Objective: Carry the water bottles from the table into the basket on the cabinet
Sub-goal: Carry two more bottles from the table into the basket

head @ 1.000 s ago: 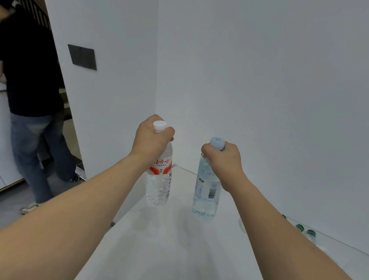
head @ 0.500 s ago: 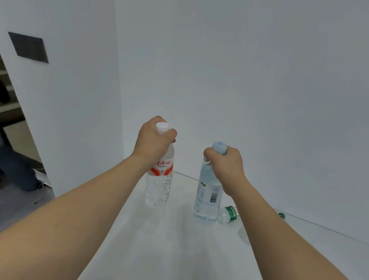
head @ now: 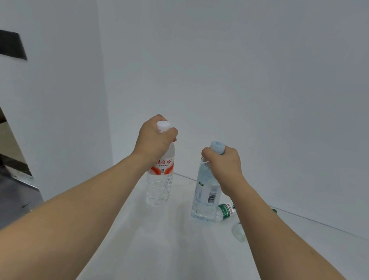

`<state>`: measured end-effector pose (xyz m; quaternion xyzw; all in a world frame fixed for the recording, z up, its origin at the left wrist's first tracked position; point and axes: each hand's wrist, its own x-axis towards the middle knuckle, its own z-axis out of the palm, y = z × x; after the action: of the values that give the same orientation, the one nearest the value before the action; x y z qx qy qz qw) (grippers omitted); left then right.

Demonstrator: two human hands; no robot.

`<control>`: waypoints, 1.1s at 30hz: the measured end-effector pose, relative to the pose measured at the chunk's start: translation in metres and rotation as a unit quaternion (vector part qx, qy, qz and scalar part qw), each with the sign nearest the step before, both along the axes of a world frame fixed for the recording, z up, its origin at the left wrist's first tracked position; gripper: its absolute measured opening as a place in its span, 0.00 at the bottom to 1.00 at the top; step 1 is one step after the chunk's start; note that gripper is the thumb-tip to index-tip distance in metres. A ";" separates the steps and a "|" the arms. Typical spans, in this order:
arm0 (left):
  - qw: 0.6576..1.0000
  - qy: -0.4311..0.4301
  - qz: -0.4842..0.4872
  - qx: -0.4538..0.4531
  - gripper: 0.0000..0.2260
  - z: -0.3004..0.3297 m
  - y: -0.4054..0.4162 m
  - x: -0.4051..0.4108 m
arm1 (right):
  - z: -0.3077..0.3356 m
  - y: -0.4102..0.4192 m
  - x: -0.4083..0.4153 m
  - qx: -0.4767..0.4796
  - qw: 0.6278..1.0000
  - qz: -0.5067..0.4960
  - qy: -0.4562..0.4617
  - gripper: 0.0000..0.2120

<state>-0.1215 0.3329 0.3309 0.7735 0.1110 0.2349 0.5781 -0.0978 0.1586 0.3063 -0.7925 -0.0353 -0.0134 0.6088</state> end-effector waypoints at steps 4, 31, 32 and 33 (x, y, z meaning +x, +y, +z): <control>1.000 0.000 0.013 -0.006 0.03 0.002 0.013 -0.006 | 0.000 0.015 0.003 0.007 1.000 0.019 -0.002 0.08; 0.969 -0.018 0.245 -0.015 0.04 0.033 0.199 -0.154 | 0.035 0.224 -0.060 0.014 0.968 0.249 -0.036 0.05; 0.966 -0.023 0.259 -0.014 0.04 0.034 0.207 -0.164 | 0.038 0.236 -0.066 0.015 0.964 0.263 -0.038 0.05; 0.961 -0.028 0.273 -0.015 0.04 0.036 0.217 -0.175 | 0.040 0.250 -0.073 0.017 0.960 0.277 -0.039 0.06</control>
<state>-0.2965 0.5495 0.3672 0.6978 0.3053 0.4041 0.5066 -0.1712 0.4083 0.3463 -0.7402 -0.2772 0.1247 0.5997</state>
